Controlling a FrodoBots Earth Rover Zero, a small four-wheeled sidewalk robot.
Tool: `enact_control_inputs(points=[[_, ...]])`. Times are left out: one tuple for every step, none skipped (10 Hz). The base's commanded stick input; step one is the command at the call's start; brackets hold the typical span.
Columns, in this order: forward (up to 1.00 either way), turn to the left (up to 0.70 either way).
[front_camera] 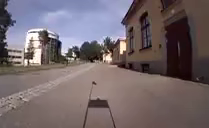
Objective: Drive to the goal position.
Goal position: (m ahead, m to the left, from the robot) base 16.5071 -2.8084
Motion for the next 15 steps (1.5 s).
enact_control_inputs(points=[[0.45, 0.00], [0.45, 0.00], [0.45, 0.00], [0.45, 0.00], [0.45, 0.00], [0.45, 0.00], [0.45, 0.00], [0.45, 0.00], [0.45, 0.00], [0.45, 0.00], [0.45, 0.00], [0.45, 0.00], [0.45, 0.00], [0.45, 0.00], [0.45, 0.00]])
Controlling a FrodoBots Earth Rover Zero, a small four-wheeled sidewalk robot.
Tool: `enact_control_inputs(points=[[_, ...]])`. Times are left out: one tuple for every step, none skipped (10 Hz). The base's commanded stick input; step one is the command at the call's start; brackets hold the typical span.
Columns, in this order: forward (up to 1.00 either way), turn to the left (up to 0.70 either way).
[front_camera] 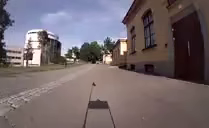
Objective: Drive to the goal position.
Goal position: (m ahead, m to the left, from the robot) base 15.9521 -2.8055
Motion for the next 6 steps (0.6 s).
enact_control_inputs(points=[[0.45, 0.00], [0.45, 0.00], [0.45, 0.00], [0.45, 0.00], [0.45, 0.00], [0.45, 0.00]])
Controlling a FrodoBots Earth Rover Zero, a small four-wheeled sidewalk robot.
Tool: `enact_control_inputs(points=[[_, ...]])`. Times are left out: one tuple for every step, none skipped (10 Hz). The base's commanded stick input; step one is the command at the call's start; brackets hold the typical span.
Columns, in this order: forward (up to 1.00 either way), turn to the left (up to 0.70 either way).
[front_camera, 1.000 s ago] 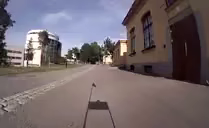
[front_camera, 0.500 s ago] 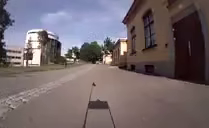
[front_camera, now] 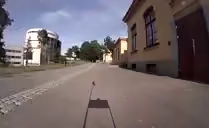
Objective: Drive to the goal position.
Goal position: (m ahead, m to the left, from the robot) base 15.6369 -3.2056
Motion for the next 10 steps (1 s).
enact_control_inputs(points=[[0.45, 0.00], [0.45, 0.00], [0.45, 0.00], [0.45, 0.00], [0.45, 0.00], [0.45, 0.00], [0.45, 0.00], [0.45, 0.00], [0.45, 0.00], [0.45, 0.00]])
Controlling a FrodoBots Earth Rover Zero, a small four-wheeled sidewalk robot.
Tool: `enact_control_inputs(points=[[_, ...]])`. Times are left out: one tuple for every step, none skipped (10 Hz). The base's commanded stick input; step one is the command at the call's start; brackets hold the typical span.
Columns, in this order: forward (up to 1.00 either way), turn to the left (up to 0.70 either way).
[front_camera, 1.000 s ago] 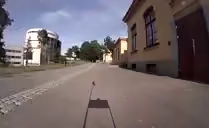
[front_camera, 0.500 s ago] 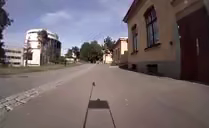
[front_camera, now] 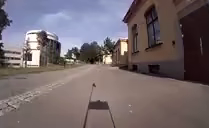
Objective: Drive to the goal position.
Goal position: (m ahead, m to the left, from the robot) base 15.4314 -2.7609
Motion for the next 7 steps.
enact_control_inputs(points=[[0.45, 0.00], [0.45, 0.00], [0.45, 0.00], [0.45, 0.00], [0.45, 0.00], [0.45, 0.00], [0.45, 0.00]])
